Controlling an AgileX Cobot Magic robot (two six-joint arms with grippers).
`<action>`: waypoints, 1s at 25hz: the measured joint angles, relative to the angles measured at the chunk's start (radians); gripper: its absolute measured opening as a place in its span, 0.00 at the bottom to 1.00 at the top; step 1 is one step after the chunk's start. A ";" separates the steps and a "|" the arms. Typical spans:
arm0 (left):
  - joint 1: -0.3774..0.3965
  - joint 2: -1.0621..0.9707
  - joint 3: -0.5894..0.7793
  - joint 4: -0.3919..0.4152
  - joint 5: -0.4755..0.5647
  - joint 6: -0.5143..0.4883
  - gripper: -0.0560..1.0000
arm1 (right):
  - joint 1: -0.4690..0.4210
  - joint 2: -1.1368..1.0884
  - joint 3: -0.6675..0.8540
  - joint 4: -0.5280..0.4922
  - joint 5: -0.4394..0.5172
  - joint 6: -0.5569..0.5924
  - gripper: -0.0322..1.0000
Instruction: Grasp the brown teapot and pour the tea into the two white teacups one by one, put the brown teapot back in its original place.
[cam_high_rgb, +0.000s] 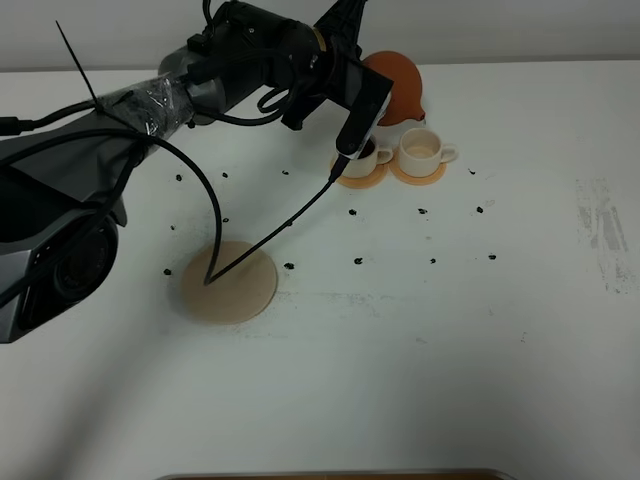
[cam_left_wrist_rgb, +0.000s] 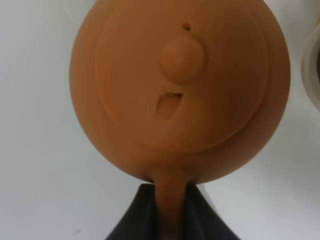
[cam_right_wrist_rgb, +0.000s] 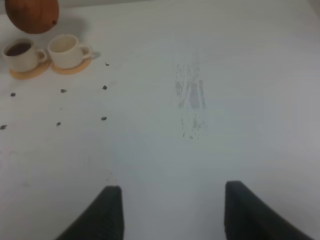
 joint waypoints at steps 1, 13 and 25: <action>0.000 0.000 0.000 0.000 0.000 0.011 0.17 | 0.000 0.000 0.000 0.000 0.000 0.000 0.49; -0.002 0.000 0.000 0.040 -0.016 0.072 0.17 | 0.000 0.000 0.000 0.000 0.000 0.000 0.49; -0.022 0.000 0.000 0.099 -0.034 0.072 0.17 | 0.000 0.000 0.000 0.000 0.000 0.000 0.49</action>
